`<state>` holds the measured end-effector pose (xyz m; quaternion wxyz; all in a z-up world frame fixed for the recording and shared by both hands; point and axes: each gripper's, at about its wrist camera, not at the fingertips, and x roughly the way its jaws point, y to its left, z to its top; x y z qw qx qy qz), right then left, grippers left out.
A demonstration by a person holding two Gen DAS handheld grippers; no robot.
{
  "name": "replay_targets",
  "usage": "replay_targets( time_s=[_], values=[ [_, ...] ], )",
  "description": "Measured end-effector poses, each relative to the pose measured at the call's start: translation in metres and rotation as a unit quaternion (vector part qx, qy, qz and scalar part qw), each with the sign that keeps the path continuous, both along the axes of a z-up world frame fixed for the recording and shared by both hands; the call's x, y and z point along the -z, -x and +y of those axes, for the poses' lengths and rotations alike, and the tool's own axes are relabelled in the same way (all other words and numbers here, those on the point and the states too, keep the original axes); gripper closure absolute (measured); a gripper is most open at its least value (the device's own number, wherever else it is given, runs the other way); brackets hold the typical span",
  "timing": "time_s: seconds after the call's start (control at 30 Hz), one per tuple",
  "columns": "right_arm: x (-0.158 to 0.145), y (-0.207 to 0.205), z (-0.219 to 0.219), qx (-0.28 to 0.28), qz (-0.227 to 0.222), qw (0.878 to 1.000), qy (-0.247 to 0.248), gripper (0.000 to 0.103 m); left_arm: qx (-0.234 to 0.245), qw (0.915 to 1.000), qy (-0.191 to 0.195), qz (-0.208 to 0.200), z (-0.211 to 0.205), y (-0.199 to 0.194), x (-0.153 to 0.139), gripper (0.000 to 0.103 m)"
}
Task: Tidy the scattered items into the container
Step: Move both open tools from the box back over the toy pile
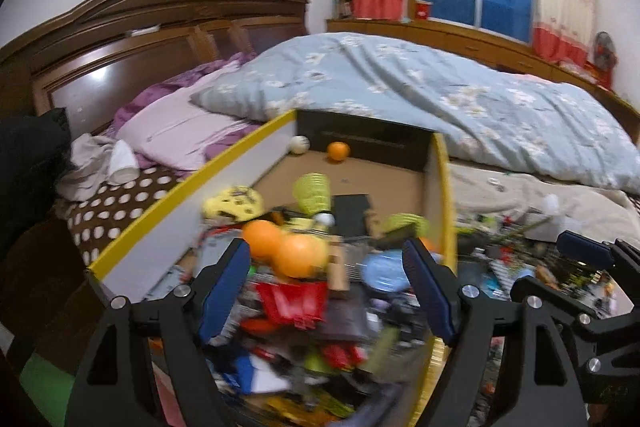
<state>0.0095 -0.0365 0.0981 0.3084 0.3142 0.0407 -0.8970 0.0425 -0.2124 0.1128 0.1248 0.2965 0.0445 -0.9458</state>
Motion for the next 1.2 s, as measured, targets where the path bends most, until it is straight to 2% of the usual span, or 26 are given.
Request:
replay_targets(
  time_s=[0.13, 0.3, 0.47, 0.57, 0.7, 0.73, 0.83, 0.97, 1.03, 1.07, 1.1, 1.2],
  values=[
    [0.009, -0.011, 0.052, 0.035, -0.006, 0.999, -0.005, 0.013, 0.044, 0.9988, -0.021, -0.003, 0.030, 0.000, 0.002, 0.024],
    [0.038, -0.023, 0.123, 0.093, -0.032, 0.995, -0.021, 0.013, 0.105, 0.9938, -0.035, -0.011, 0.076, -0.004, 0.012, 0.024],
    [0.064, -0.037, 0.174, 0.130, -0.057, 0.989, -0.028, 0.013, 0.172, 0.9838, -0.040, -0.031, 0.127, -0.011, 0.036, 0.024],
    [0.078, -0.046, 0.198, 0.150, -0.069, 0.986, -0.026, 0.015, 0.190, 0.9792, -0.045, -0.054, 0.149, -0.013, 0.056, 0.024],
    [0.091, -0.059, 0.212, 0.153, -0.071, 0.985, -0.024, 0.017, 0.220, 0.9693, -0.072, -0.083, 0.167, -0.016, 0.083, 0.024],
    [0.094, -0.061, 0.214, 0.154, -0.070, 0.985, -0.024, 0.023, 0.232, 0.9653, -0.077, -0.091, 0.174, -0.017, 0.091, 0.024],
    [0.101, -0.065, 0.220, 0.164, -0.067, 0.984, -0.023, 0.038, 0.250, 0.9604, -0.074, -0.098, 0.188, -0.019, 0.103, 0.024],
    [0.106, -0.069, 0.223, 0.157, -0.074, 0.985, -0.005, 0.043, 0.253, 0.9616, -0.055, -0.090, 0.196, -0.021, 0.110, 0.027],
    [0.109, -0.068, 0.223, 0.156, -0.077, 0.985, -0.002, 0.052, 0.254, 0.9615, -0.051, -0.092, 0.196, -0.019, 0.111, 0.045],
    [0.110, -0.067, 0.223, 0.154, -0.079, 0.985, 0.002, 0.053, 0.255, 0.9611, -0.051, -0.095, 0.196, -0.019, 0.112, 0.049],
    [0.111, -0.068, 0.223, 0.152, -0.081, 0.985, 0.006, 0.054, 0.258, 0.9597, -0.051, -0.099, 0.196, -0.019, 0.113, 0.052],
    [0.111, -0.068, 0.217, 0.141, -0.080, 0.987, 0.008, 0.054, 0.268, 0.9567, -0.050, -0.102, 0.196, -0.021, 0.118, 0.052]
  ],
)
